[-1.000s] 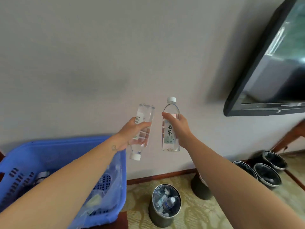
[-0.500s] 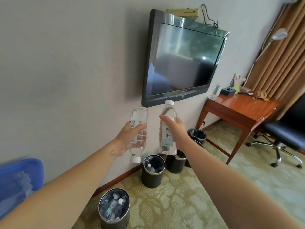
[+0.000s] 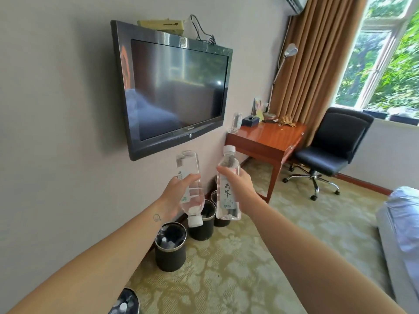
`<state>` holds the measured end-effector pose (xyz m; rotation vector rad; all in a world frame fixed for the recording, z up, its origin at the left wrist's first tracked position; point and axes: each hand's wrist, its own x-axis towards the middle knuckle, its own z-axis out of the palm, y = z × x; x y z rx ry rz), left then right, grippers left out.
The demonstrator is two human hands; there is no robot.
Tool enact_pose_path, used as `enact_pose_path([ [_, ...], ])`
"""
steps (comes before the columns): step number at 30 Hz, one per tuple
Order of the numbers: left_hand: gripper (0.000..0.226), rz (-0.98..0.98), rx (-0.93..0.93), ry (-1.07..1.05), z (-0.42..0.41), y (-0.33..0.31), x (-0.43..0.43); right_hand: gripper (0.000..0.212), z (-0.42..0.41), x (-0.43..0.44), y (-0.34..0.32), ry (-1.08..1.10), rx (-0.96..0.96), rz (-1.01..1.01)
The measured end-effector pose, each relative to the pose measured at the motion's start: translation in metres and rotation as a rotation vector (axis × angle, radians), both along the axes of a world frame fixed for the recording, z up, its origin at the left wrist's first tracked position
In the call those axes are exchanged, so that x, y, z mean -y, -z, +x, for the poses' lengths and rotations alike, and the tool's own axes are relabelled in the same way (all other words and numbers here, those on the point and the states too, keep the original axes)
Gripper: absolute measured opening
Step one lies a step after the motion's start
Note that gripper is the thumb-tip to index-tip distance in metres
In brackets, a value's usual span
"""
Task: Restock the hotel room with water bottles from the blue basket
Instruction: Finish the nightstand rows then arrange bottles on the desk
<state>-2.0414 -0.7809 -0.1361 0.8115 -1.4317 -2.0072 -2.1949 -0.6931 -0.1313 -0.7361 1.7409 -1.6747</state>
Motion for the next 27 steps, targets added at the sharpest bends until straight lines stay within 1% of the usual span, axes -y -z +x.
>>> enact_pose_path([
  [2,0.033,-0.045,0.023,0.001,-0.011,0.001,0.001,0.044,-0.010,-0.007,-0.001,0.031,0.003,-0.018],
  [4,0.040,-0.061,0.029,0.006,-0.021,0.002,0.004,0.040,-0.018,-0.012,-0.002,0.059,0.017,-0.034],
  [8,0.050,-0.101,0.039,0.031,-0.045,0.002,0.015,0.044,-0.028,-0.012,-0.001,0.104,0.033,-0.026],
  [11,0.054,-0.274,0.090,0.061,-0.064,0.001,0.029,0.046,-0.037,-0.009,-0.001,0.125,0.021,-0.004],
  [14,0.057,-0.421,0.020,0.224,-0.079,-0.008,0.044,0.043,-0.049,-0.002,-0.005,0.119,0.029,-0.011],
  [16,0.061,-0.471,-0.023,0.350,-0.092,-0.016,0.055,0.043,-0.058,0.006,-0.008,0.136,0.025,0.008],
  [19,0.069,-0.417,-0.067,0.453,-0.112,-0.026,0.068,0.042,-0.068,0.016,-0.016,0.143,0.052,-0.030],
  [21,0.067,-0.359,-0.104,0.500,-0.123,-0.032,0.076,0.043,-0.072,0.024,-0.024,0.137,0.113,-0.087],
  [24,0.054,-0.377,-0.204,0.516,-0.134,-0.039,0.087,0.046,-0.074,0.036,-0.033,0.155,0.201,-0.109],
  [25,0.050,-0.355,-0.231,0.521,-0.136,-0.043,0.090,0.046,-0.075,0.040,-0.036,0.171,0.219,-0.110],
  [27,0.042,-0.185,-0.292,0.510,-0.140,-0.050,0.097,0.050,-0.074,0.045,-0.038,0.198,0.255,-0.126],
])
